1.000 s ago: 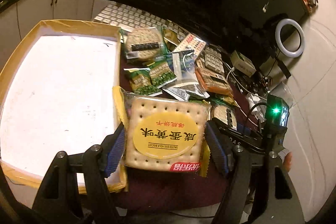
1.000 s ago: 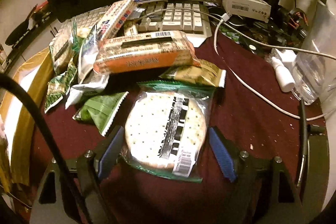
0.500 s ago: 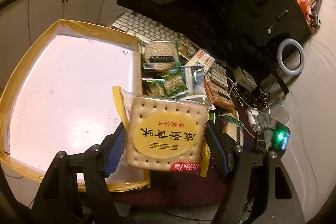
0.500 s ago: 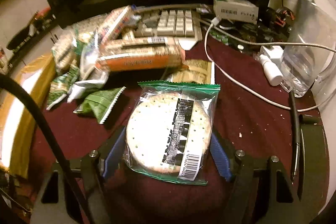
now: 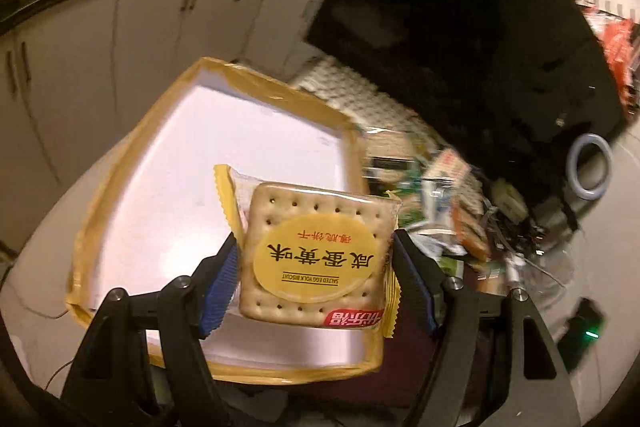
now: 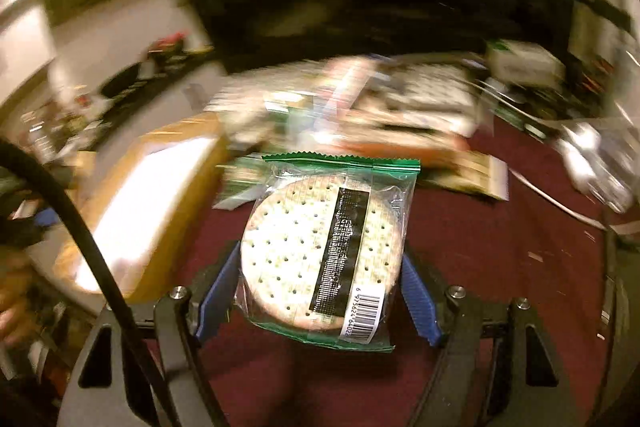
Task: Organize snacks
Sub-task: 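Carry both packs into the cardboard tray and open both grippers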
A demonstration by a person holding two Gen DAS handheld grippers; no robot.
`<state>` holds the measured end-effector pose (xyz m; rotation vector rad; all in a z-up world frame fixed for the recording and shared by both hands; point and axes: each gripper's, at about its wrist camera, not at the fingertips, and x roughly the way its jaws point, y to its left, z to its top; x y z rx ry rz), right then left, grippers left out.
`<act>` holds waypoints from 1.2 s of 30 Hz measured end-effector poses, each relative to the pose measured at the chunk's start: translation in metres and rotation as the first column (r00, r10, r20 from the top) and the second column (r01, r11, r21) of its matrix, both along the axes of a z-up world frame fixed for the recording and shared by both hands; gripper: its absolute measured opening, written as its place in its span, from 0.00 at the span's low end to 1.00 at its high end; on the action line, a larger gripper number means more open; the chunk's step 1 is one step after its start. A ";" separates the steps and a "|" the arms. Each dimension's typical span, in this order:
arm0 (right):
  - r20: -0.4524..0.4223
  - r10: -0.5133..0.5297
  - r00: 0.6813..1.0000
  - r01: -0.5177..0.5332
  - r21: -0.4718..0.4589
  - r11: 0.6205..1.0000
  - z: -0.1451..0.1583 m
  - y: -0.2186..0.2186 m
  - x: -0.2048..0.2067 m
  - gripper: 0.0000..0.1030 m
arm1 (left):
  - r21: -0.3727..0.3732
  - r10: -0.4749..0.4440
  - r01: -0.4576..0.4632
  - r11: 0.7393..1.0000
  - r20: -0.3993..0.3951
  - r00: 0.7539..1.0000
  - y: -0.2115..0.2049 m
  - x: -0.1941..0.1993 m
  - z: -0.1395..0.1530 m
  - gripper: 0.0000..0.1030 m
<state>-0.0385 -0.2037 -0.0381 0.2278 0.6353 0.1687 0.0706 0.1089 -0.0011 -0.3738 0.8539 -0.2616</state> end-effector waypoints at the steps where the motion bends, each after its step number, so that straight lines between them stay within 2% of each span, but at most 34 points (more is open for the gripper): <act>1: 0.030 0.044 0.999 -0.044 -0.014 0.999 0.009 0.014 0.003 0.73 | 0.010 0.013 -0.013 1.000 -0.007 1.000 0.004 0.001 -0.002 0.71; 3: 0.053 0.142 0.988 -0.143 -0.002 0.990 0.021 0.036 0.014 0.73 | 0.051 0.052 -0.051 0.997 -0.029 0.998 0.011 0.003 -0.009 0.71; 5: 0.039 0.255 0.966 -0.256 0.029 0.966 0.025 0.061 0.033 0.73 | 0.104 0.088 -0.082 0.991 -0.054 0.995 0.015 0.003 -0.017 0.71; 10: -0.038 0.361 0.932 -0.362 -0.034 0.931 0.009 0.119 0.074 0.73 | 0.203 0.171 -0.145 0.968 -0.117 0.978 0.029 0.004 -0.037 0.72; 14: -0.088 0.379 0.921 -0.388 -0.129 0.913 -0.008 0.152 0.087 0.73 | 0.183 0.187 -0.160 0.970 -0.140 0.972 0.041 0.004 -0.047 0.72; 18: -0.142 0.389 0.910 -0.408 -0.152 0.900 -0.017 0.170 0.089 0.73 | 0.173 0.188 -0.160 0.972 -0.159 0.969 0.051 0.007 -0.053 0.72; 20: -0.166 0.406 0.899 -0.433 -0.188 0.882 -0.022 0.180 0.090 0.73 | 0.165 0.189 -0.162 0.973 -0.163 0.968 0.055 0.007 -0.056 0.72; 25: -0.163 0.386 0.908 -0.417 -0.276 0.866 -0.028 0.189 0.080 0.73 | 0.182 0.148 -0.121 0.976 -0.141 0.979 0.043 0.006 -0.055 0.75; 30: -0.122 0.379 0.917 -0.396 -0.188 0.899 -0.022 0.170 0.079 0.74 | 0.135 0.126 -0.112 0.985 -0.100 0.987 0.041 0.001 -0.051 0.85; 33: -0.080 0.380 0.922 -0.387 -0.123 0.914 -0.014 0.157 0.077 0.76 | 0.115 0.134 -0.125 0.986 -0.080 0.988 0.040 -0.002 -0.047 0.86; 36: -0.023 0.379 0.925 -0.380 -0.057 0.923 -0.004 0.136 0.070 0.76 | 0.061 0.155 -0.153 0.986 -0.034 0.987 0.039 -0.010 -0.041 0.89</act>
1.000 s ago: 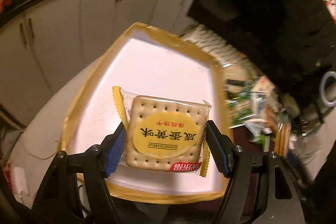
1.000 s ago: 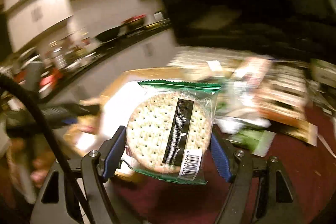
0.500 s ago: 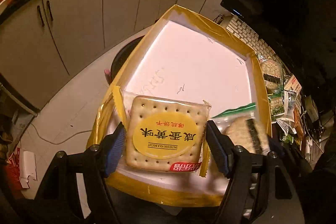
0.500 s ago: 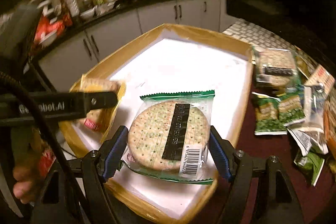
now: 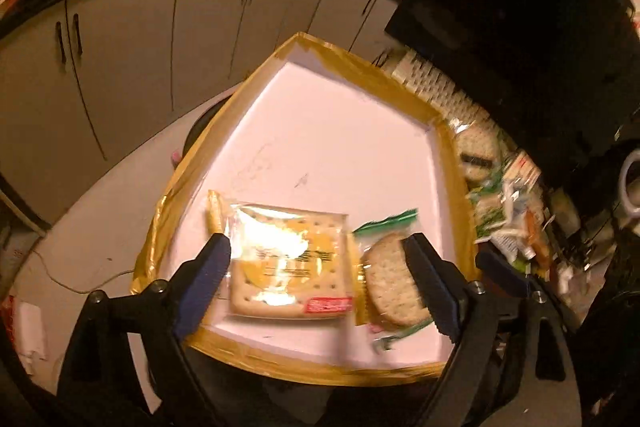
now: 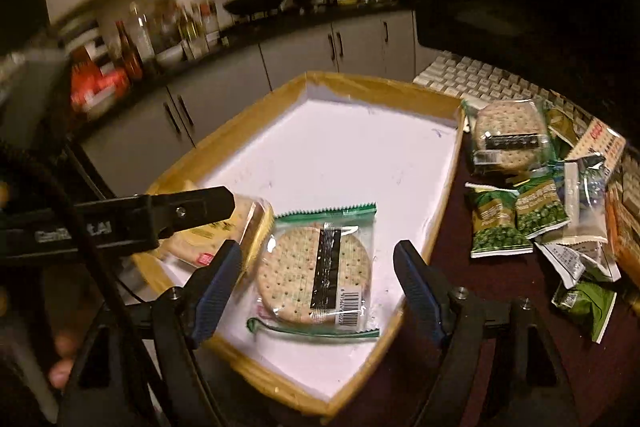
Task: Organize snacks
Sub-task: 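Carry both packs into the cardboard tray and open both grippers, then withdraw both open grippers from the tray back to the snack pile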
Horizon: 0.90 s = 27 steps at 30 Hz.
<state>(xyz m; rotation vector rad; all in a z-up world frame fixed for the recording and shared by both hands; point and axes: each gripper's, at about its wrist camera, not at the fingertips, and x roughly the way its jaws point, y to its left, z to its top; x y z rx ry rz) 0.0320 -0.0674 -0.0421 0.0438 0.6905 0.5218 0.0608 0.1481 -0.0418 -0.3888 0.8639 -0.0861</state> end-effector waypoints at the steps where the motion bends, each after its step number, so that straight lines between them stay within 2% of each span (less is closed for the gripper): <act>1: 0.012 -0.010 1.000 0.010 0.030 0.999 0.004 -0.009 -0.003 0.76 | -0.001 0.007 -0.007 1.000 0.022 1.000 -0.002 -0.003 0.002 0.90; 3: 0.025 -0.028 0.999 0.026 0.068 0.997 0.008 -0.024 -0.006 0.77 | 0.031 0.025 -0.027 0.999 0.045 0.999 -0.007 -0.003 0.005 0.92; 5: 0.020 -0.042 0.999 0.040 0.089 0.995 0.009 -0.039 -0.007 0.77 | 0.070 0.013 -0.013 0.997 0.006 1.000 -0.014 0.000 0.005 0.92; 7: -0.009 -0.053 0.999 0.053 0.126 0.991 0.006 -0.055 -0.005 0.77 | 0.015 -0.007 0.006 1.000 0.015 1.000 -0.014 -0.002 0.010 0.92; 8: -0.027 -0.054 0.998 0.057 0.148 0.987 0.005 -0.063 -0.003 0.77 | -0.022 0.012 -0.011 1.000 0.035 0.999 -0.013 -0.006 0.013 0.92; 9: -0.052 -0.054 0.997 0.062 0.171 0.983 0.003 -0.073 -0.001 0.77 | -0.028 0.037 -0.036 0.999 0.050 0.998 -0.013 -0.008 0.017 0.92; 12: -0.097 -0.086 0.992 0.106 0.218 0.970 -0.001 -0.100 -0.002 0.77 | 0.051 0.020 -0.023 0.998 0.062 0.998 -0.025 -0.010 0.026 0.92; 17: -0.100 -0.136 0.986 0.156 0.223 0.962 -0.002 -0.127 -0.005 0.77 | 0.130 -0.007 -0.008 0.992 0.121 0.993 -0.050 -0.020 0.044 0.92; 27: -0.107 -0.227 0.968 0.245 0.218 0.945 -0.006 -0.168 -0.010 0.77 | 0.178 -0.147 0.115 0.977 0.175 0.974 -0.108 -0.033 0.055 0.92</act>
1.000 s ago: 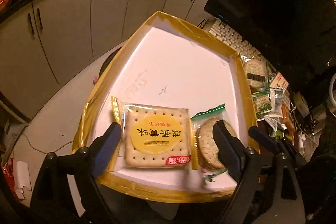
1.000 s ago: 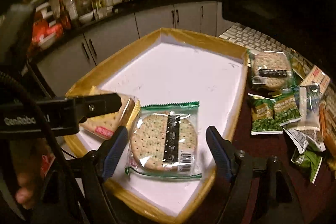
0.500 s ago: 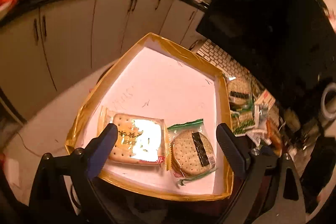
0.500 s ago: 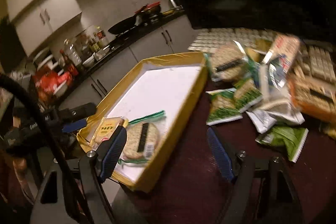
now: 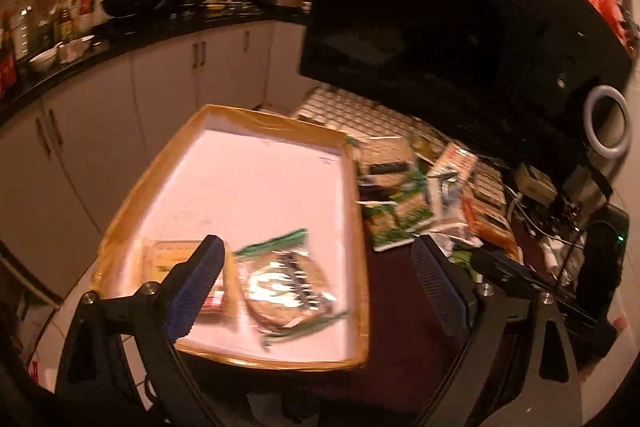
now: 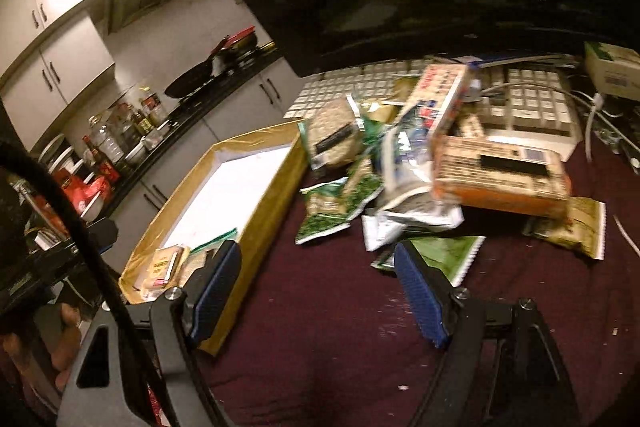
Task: Organize snacks
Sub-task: 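Withdraw both open grippers from the tray back to the snack pile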
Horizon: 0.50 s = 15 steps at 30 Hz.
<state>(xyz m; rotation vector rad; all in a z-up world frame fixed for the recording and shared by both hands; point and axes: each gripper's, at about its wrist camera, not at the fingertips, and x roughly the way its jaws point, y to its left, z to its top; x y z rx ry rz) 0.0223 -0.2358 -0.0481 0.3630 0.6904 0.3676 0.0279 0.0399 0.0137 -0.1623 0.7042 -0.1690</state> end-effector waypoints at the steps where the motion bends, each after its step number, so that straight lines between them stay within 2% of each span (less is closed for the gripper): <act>1: -0.008 -0.004 1.000 0.004 -0.001 1.000 -0.002 -0.003 0.000 0.77 | -0.005 -0.011 0.011 1.000 -0.003 1.000 -0.004 -0.001 -0.001 0.92; 3: -0.023 -0.010 1.000 0.011 0.006 1.000 -0.004 -0.010 0.001 0.77 | -0.015 -0.041 0.041 0.999 -0.012 0.999 -0.015 -0.001 -0.004 0.92; 8: -0.044 -0.041 0.998 0.041 0.003 0.999 -0.009 -0.028 0.004 0.77 | 0.031 -0.110 0.111 0.993 -0.009 0.994 -0.046 -0.004 -0.006 0.92; 15: -0.043 -0.063 0.997 0.063 -0.005 0.998 -0.014 -0.046 0.011 0.76 | 0.055 -0.155 0.157 0.986 -0.031 0.987 -0.069 -0.001 -0.012 0.92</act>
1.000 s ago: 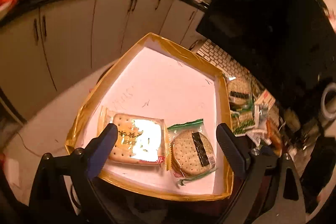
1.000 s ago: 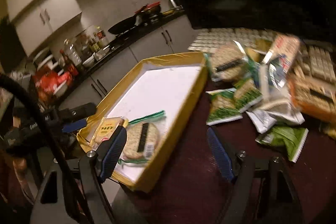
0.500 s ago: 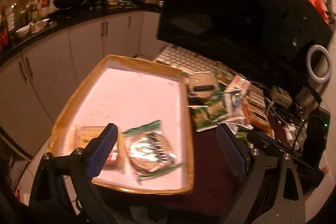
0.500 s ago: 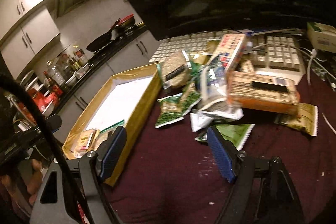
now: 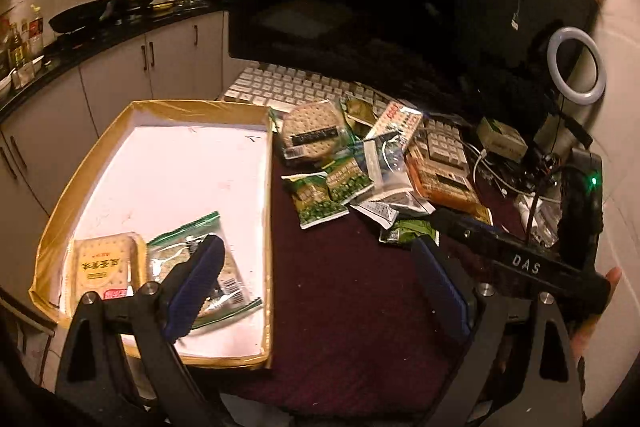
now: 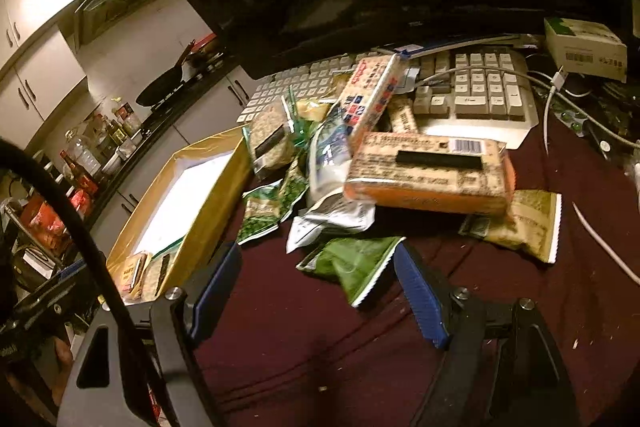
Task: Organize snacks
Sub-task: 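Withdraw both open grippers from the tray back to the snack pile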
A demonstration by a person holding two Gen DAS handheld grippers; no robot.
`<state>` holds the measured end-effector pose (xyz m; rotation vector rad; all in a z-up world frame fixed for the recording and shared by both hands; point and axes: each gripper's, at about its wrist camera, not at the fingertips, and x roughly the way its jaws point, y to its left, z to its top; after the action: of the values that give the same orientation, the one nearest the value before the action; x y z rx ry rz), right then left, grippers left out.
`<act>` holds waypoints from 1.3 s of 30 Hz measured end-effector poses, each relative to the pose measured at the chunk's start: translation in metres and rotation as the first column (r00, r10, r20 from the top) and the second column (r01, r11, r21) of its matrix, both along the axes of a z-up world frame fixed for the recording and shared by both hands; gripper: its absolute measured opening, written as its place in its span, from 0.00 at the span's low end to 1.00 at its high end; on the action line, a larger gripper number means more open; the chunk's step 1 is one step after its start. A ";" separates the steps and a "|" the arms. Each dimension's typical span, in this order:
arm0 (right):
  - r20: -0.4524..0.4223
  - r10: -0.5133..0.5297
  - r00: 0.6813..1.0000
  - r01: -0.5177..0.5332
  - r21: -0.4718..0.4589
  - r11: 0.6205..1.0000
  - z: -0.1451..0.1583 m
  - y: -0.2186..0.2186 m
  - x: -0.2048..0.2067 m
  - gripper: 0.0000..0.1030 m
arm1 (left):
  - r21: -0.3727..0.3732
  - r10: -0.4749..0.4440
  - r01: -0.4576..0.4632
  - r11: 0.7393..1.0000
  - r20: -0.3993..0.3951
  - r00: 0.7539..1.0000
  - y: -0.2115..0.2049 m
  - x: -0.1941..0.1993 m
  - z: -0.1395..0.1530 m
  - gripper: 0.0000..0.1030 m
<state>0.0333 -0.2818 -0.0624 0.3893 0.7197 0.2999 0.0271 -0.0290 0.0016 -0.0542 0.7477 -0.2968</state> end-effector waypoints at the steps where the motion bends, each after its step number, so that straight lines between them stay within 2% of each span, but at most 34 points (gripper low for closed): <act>1: 0.003 0.006 1.000 -0.006 -0.001 1.000 -0.001 -0.002 0.001 0.76 | 0.006 -0.002 0.002 1.000 0.003 1.000 -0.002 -0.001 -0.001 0.92; 9: 0.015 0.017 1.000 -0.017 0.004 1.000 -0.010 -0.007 0.005 0.68 | 0.018 -0.003 0.004 1.000 -0.032 0.999 -0.010 0.011 -0.012 0.92; 15: 0.031 -0.019 0.999 0.018 0.026 0.999 -0.009 -0.015 0.004 0.63 | -0.033 -0.010 0.009 0.999 -0.056 0.998 -0.012 0.023 -0.012 0.92; 19: 0.039 -0.062 0.997 0.061 0.007 0.998 -0.008 -0.018 0.004 0.61 | -0.022 -0.040 0.039 0.999 -0.062 0.997 -0.020 0.028 -0.012 0.92; 22: 0.051 -0.087 0.995 0.085 0.031 0.996 -0.006 -0.025 0.002 0.61 | -0.025 -0.058 0.056 0.998 -0.071 0.996 -0.026 0.031 -0.015 0.92; 27: -0.002 -0.115 0.993 0.115 0.078 0.990 0.004 -0.041 0.008 0.62 | -0.015 -0.088 0.087 0.996 -0.097 0.991 -0.034 0.037 -0.023 0.91; 28: -0.003 -0.115 0.993 0.115 0.066 0.991 0.009 -0.042 0.010 0.62 | -0.017 -0.092 0.090 0.996 -0.101 0.991 -0.034 0.038 -0.024 0.91; 31: -0.023 -0.119 0.993 0.119 -0.013 0.993 0.023 -0.043 0.029 0.72 | -0.040 -0.096 0.092 0.995 -0.112 0.989 -0.033 0.038 -0.027 0.91; 33: -0.063 -0.123 0.990 0.120 -0.040 0.992 0.026 -0.045 0.051 0.72 | -0.054 -0.102 0.096 0.994 -0.117 0.988 -0.032 0.037 -0.027 0.91; 39: -0.164 -0.099 0.982 0.105 0.029 0.994 0.011 -0.059 0.104 0.72 | -0.090 -0.119 0.110 0.990 -0.111 0.987 -0.026 0.031 -0.022 0.91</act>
<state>0.1371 -0.3405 -0.0513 0.4888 0.8514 0.1865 0.0584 -0.0545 -0.0208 -0.1082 0.8557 -0.4375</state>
